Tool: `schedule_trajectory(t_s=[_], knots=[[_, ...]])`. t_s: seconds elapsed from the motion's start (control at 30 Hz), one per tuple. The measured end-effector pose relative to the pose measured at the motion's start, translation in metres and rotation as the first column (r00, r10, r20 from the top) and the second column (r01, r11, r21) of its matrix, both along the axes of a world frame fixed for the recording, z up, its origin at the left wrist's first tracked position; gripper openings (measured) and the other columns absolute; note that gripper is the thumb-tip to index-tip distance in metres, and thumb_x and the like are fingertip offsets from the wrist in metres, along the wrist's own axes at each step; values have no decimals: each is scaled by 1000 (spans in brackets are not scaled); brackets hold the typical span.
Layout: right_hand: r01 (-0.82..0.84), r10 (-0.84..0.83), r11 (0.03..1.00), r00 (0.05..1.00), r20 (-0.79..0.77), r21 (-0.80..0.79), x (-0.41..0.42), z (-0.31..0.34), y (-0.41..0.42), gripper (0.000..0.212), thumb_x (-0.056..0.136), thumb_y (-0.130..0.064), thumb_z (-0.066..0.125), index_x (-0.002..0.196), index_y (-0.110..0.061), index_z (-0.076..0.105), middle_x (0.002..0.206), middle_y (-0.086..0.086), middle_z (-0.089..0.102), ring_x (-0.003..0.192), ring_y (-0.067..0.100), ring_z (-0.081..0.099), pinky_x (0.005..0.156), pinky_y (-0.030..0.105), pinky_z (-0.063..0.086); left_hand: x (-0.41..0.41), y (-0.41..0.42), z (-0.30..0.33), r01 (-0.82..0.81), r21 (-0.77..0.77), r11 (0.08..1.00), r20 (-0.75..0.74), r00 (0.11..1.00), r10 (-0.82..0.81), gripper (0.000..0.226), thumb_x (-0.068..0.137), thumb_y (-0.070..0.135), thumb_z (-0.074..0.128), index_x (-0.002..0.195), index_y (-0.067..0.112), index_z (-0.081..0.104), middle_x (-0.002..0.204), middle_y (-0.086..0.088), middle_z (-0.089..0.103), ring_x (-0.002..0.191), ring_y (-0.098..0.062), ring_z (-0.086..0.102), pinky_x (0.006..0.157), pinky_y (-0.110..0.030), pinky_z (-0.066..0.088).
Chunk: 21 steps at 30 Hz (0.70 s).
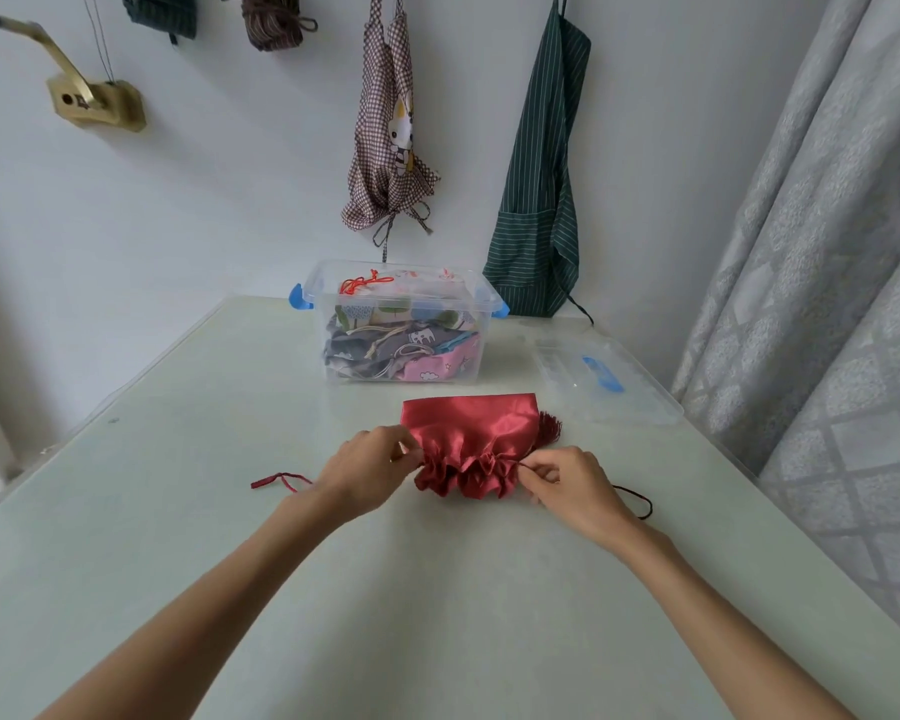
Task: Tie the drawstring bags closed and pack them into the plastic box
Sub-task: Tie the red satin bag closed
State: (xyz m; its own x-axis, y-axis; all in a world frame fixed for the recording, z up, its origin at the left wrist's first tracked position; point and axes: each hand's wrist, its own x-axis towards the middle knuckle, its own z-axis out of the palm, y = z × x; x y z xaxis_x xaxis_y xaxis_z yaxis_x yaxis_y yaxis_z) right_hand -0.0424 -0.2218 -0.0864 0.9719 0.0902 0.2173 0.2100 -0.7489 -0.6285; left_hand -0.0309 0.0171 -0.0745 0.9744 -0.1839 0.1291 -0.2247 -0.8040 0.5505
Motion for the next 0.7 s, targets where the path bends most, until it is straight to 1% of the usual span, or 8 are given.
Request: schedule_trajectory(t_s=[0.07, 0.13, 0.2, 0.27, 0.37, 0.53, 0.63, 0.7], knots=[[-46, 50, 994, 998, 40, -96, -3, 3, -6, 19, 90, -22, 58, 72, -18, 64, 53, -12, 55, 50, 8, 46, 57, 23, 39, 0, 4, -4, -49, 215, 975, 121, 992, 23, 27, 95, 37, 48, 93, 18, 67, 88, -4, 67, 83, -30, 59, 62, -31, 37], [-72, 114, 945, 987, 116, -320, -7, 4, -10, 17, 94, -23, 50, 81, -17, 59, 67, -8, 56, 60, 12, 47, 63, 30, 41, -2, 9, -8, -80, 373, 924, 268, 963, -24, 33, 97, 40, 43, 89, 17, 65, 88, -1, 65, 83, -29, 59, 56, -30, 31], [-43, 194, 863, 948, 252, -503, -10, 1, -11, 16, 96, -24, 46, 85, -15, 54, 75, -2, 58, 67, 19, 51, 63, 35, 44, -3, 14, -15, -50, 436, 899, 415, 897, -152, 32, 98, 35, 46, 79, 15, 62, 78, 1, 61, 74, -26, 60, 48, -29, 25], [-43, 268, 815, 912, 311, -578, -13, -5, -17, 18, 94, -23, 51, 77, -19, 46, 65, -2, 53, 56, 20, 49, 51, 30, 42, -1, 24, -22, -25, 481, 876, 495, 833, -248, 28, 90, 27, 61, 65, 16, 57, 63, 4, 56, 58, -22, 57, 41, -23, 17], [-36, 257, 806, 920, 295, -591, -8, -13, -38, 27, 90, -21, 56, 71, -22, 37, 58, -1, 50, 51, 25, 51, 47, 28, 38, 2, 46, -26, -20, 487, 873, 480, 841, -249, 23, 87, 26, 65, 66, 18, 64, 61, 6, 57, 59, -21, 59, 40, -22, 23], [-70, 121, 831, 991, 55, -552, -8, -11, -40, 28, 99, -31, 42, 74, -21, 35, 67, -7, 43, 65, 22, 41, 65, 35, 38, -1, 45, -26, -29, 505, 862, 458, 856, -239, 16, 82, 29, 72, 68, 22, 69, 60, 8, 59, 59, -19, 59, 39, -19, 18], [-62, 68, 906, 998, -1, -419, -5, -8, -43, 33, 95, -38, 49, 64, -30, 39, 64, -8, 47, 66, 16, 45, 66, 32, 40, -5, 39, -22, -90, 435, 896, 390, 916, -97, 25, 95, 37, 50, 93, 22, 71, 88, 3, 63, 78, -27, 63, 46, -26, 24], [-78, 52, 948, 995, -90, -307, -4, -1, -45, 24, 90, -38, 57, 68, -38, 51, 75, -12, 55, 76, 7, 52, 77, 28, 44, -6, 37, -17, -121, 421, 899, 350, 936, -39, 32, 98, 40, 42, 110, 26, 68, 109, 5, 60, 86, -28, 64, 55, -28, 31]])
